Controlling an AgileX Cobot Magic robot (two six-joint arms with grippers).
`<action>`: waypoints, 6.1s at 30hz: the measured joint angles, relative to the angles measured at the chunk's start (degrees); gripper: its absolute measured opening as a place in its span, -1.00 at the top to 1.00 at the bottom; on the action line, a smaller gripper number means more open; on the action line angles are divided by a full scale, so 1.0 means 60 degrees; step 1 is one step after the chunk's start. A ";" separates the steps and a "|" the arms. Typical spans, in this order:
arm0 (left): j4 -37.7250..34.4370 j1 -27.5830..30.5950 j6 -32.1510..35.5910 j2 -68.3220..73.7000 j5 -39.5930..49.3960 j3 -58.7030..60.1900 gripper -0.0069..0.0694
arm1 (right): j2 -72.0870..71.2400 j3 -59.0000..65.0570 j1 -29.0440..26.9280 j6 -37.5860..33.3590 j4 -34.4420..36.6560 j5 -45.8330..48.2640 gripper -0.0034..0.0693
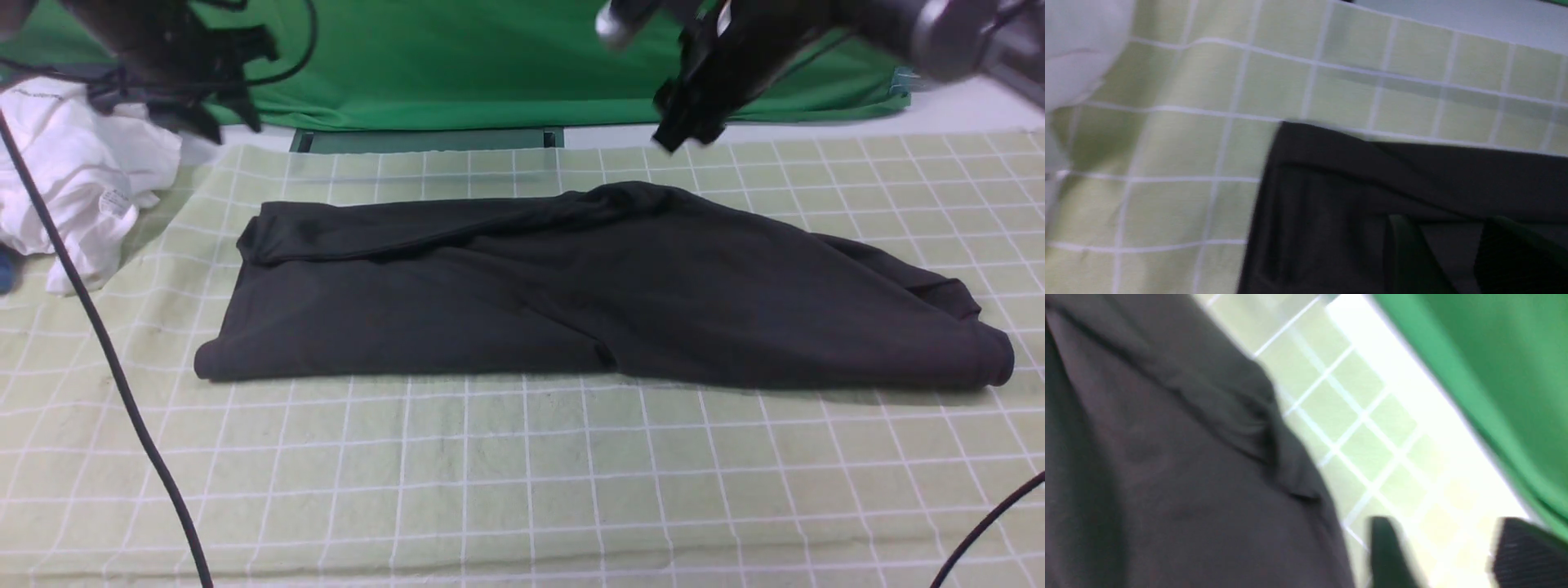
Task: Fold a long-sleeved shirt over a green coffee tablecloth.
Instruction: 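Fold the black garment in half by bringing its near edge over to the far edge, then pull the folded dark garment lengthwise by its ends to straighten it flat on the table, then fold the right end of the dark garment over onto its left end with the right gripper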
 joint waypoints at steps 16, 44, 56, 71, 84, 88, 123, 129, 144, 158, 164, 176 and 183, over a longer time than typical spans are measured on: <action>0.0993 -0.3397 0.0199 0.1581 0.0113 0.0030 0.81 | -0.0893 -0.0007 -0.1541 0.0255 0.0084 0.2722 0.92; 0.3051 -0.2093 -0.0523 0.2386 -0.0742 -0.0904 0.79 | -0.1008 -0.0007 -0.1667 -0.0191 0.2541 0.2809 0.92; 0.2163 -0.1517 0.0540 -0.0424 0.0005 0.0441 0.79 | -0.1822 0.0881 -0.2321 -0.0204 0.2579 0.3486 0.92; 0.1892 -0.1517 0.0505 -0.1446 -0.1517 0.6238 0.79 | 0.0052 0.2111 -0.3790 -0.0513 0.2550 0.3286 -0.05; 0.1943 -0.1517 0.0444 -0.1513 -0.1953 0.6529 0.79 | 0.1326 0.2120 -0.3790 -0.0785 0.2572 0.2168 -0.11; 0.1943 -0.1517 0.0444 -0.1513 -0.1972 0.6544 0.79 | 0.1495 0.2120 -0.3790 -0.0986 0.2581 0.2111 0.17; 0.1950 -0.1517 0.0386 -0.1906 -0.1970 0.6589 0.79 | 0.0786 0.1464 -0.3887 0.1159 0.0771 0.1276 -0.10; 0.1988 -0.1517 0.0314 -0.3545 -0.1944 0.6672 0.79 | -0.0127 0.1220 -0.4129 0.1909 0.0849 0.3018 -0.23; 0.1892 -0.1517 0.0060 -0.6912 -0.3229 0.9829 0.79 | 0.0937 0.2383 -0.4932 0.2402 0.2032 0.2447 -0.82; 0.1892 -0.1517 -0.0012 -0.7279 -0.3289 1.0124 0.79 | 0.1615 0.2364 -0.4898 0.1790 0.2743 0.2371 0.39; 0.1892 -0.1517 -0.0011 -0.7279 -0.3280 1.0124 0.79 | 0.1357 0.2376 -0.4900 0.1711 0.2187 0.2353 0.70; 0.1892 -0.1518 -0.0011 -0.7279 -0.3078 1.0124 0.79 | -0.0068 0.1760 -0.5842 0.2816 0.0967 0.3429 0.70; 0.1892 -0.1518 -0.0011 -0.7290 -0.3071 1.0124 0.79 | -0.0530 0.0655 -0.4299 0.2911 0.3010 0.3507 0.70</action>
